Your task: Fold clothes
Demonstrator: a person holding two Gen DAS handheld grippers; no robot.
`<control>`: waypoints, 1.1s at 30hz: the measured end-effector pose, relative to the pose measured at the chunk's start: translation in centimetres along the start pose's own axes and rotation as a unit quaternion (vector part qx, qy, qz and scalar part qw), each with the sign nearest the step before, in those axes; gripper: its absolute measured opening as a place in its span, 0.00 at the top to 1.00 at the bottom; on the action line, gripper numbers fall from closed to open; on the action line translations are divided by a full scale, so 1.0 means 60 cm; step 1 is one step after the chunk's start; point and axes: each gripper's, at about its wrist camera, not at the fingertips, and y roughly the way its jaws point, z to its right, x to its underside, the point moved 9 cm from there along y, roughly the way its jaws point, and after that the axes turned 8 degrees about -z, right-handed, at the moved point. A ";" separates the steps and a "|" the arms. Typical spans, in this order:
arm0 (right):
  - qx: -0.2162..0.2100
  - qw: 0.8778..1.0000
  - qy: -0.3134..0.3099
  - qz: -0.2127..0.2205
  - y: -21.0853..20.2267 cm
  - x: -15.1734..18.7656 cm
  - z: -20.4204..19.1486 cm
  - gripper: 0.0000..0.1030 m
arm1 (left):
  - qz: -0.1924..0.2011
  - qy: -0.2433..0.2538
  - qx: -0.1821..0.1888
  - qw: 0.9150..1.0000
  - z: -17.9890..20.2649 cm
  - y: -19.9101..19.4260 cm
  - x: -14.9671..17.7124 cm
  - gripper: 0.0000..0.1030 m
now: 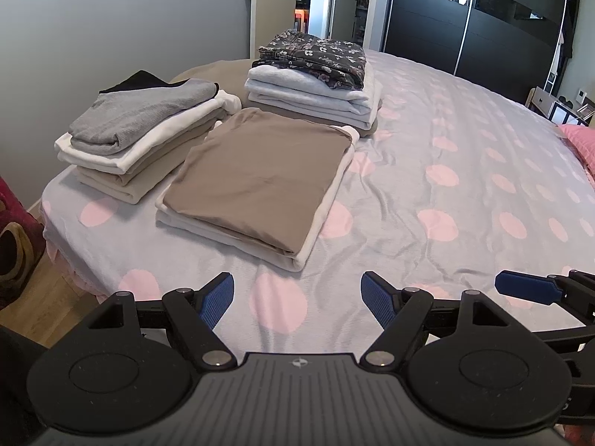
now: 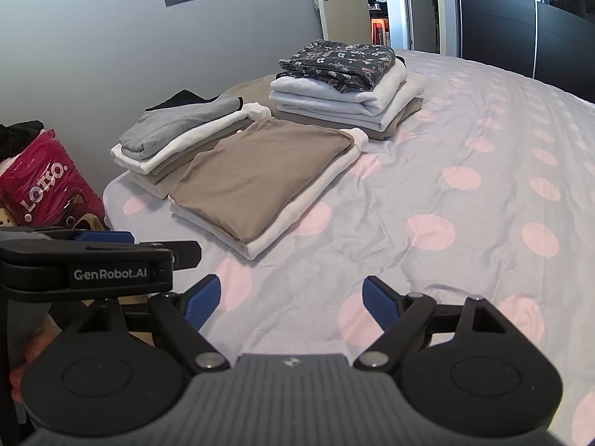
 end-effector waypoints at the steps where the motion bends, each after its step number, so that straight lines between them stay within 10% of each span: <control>1: 0.001 1.000 -0.001 0.000 0.000 0.000 0.000 0.17 | 0.000 0.001 -0.001 1.000 0.001 0.000 0.000 0.28; 33: 0.023 1.000 -0.010 -0.001 0.007 0.000 0.000 0.01 | -0.005 0.010 -0.024 1.000 0.000 0.004 0.002 0.28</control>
